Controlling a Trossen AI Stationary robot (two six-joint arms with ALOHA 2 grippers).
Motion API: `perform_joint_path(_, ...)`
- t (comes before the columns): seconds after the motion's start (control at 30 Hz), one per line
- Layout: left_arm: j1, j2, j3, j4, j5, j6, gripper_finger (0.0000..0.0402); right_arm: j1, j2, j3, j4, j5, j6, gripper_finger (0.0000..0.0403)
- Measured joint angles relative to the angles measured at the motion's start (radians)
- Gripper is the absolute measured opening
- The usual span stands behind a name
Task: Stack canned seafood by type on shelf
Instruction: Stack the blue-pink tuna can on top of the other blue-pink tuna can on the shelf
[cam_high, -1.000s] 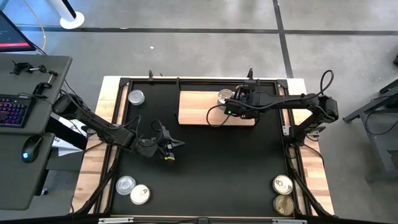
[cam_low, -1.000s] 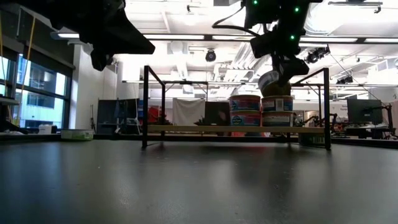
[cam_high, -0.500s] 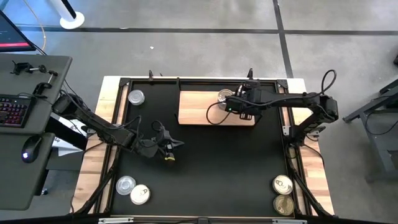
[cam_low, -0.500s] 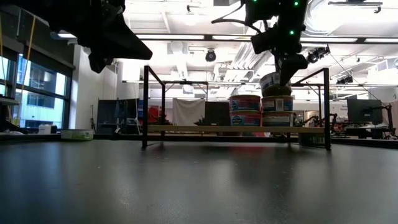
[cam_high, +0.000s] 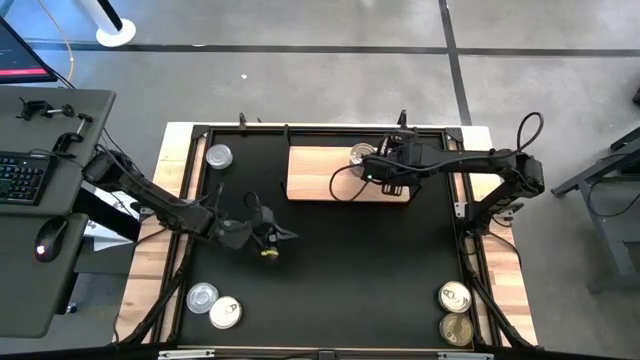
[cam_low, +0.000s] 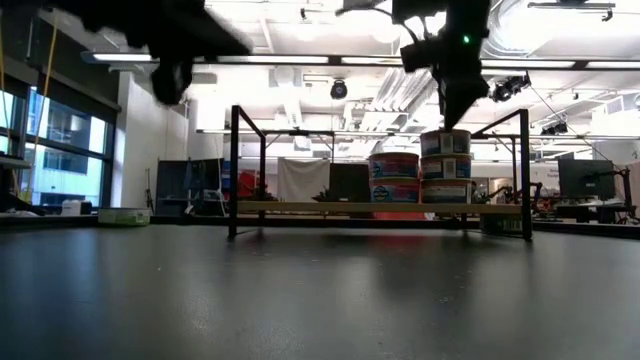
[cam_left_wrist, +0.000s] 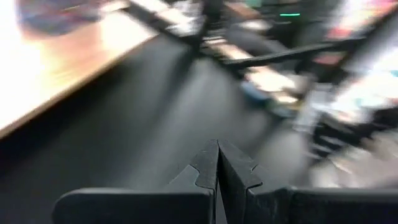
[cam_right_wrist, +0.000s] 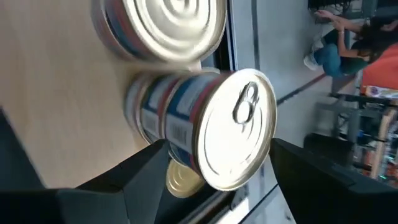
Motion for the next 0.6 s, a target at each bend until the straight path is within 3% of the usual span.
perform_joint_path(0.1, 0.011, -0.052, 0.0, 0.076, 0.114, 0.162, 0.0, 0.02, 0.0, 0.057, 0.0, -0.008, 0.026, 0.0272)
perform_joint_path(0.23, 0.033, -0.145, 0.045, 0.017, 0.127, 0.257, 0.0, 0.052, -0.001, 0.137, 0.015, -0.106, 0.105, 0.0272)
perform_joint_path(0.37, -0.008, -0.172, 0.2, -0.401, 0.167, 0.316, 0.0, 0.1, -0.012, 0.142, 0.098, -0.3, 0.209, 0.0262)
perform_joint_path(0.47, -0.088, -0.134, 0.309, -0.711, 0.164, 0.286, 0.0, 0.168, -0.029, 0.057, 0.181, -0.428, 0.249, 0.0228)
perform_joint_path(0.6, -0.226, -0.079, 0.344, -0.852, 0.159, 0.121, 0.0, 0.291, -0.061, -0.16, 0.344, -0.592, 0.385, 0.0144)
